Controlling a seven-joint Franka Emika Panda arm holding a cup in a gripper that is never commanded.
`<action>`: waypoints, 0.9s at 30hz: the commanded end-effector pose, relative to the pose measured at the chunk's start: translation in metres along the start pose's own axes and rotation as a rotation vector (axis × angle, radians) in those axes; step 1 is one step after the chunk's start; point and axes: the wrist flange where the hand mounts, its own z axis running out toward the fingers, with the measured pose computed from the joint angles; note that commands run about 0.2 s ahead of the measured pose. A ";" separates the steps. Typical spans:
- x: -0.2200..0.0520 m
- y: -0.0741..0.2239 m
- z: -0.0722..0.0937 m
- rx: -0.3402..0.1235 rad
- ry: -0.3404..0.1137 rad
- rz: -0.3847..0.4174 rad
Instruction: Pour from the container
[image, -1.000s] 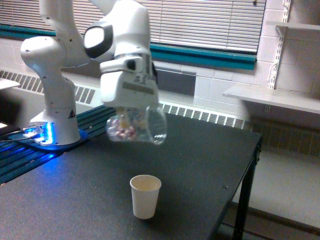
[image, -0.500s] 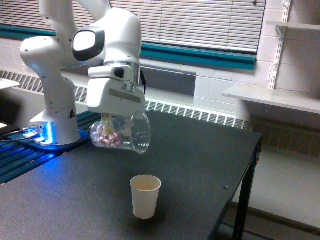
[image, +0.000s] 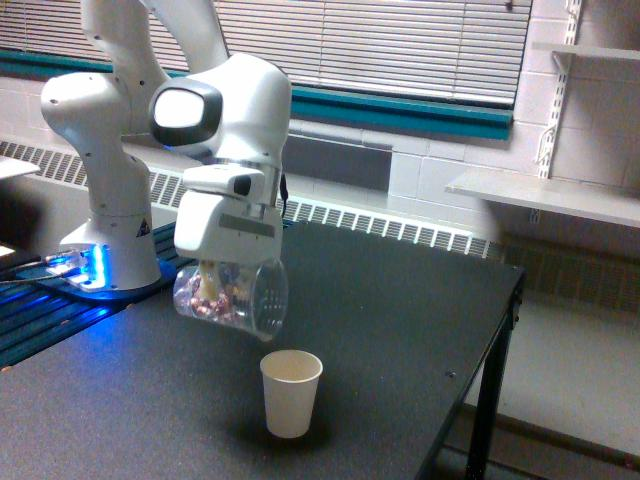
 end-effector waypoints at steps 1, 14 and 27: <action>0.003 -0.015 -0.005 -0.016 0.016 0.008; -0.001 -0.037 -0.003 -0.075 0.012 -0.056; -0.010 -0.046 0.006 -0.131 -0.003 -0.101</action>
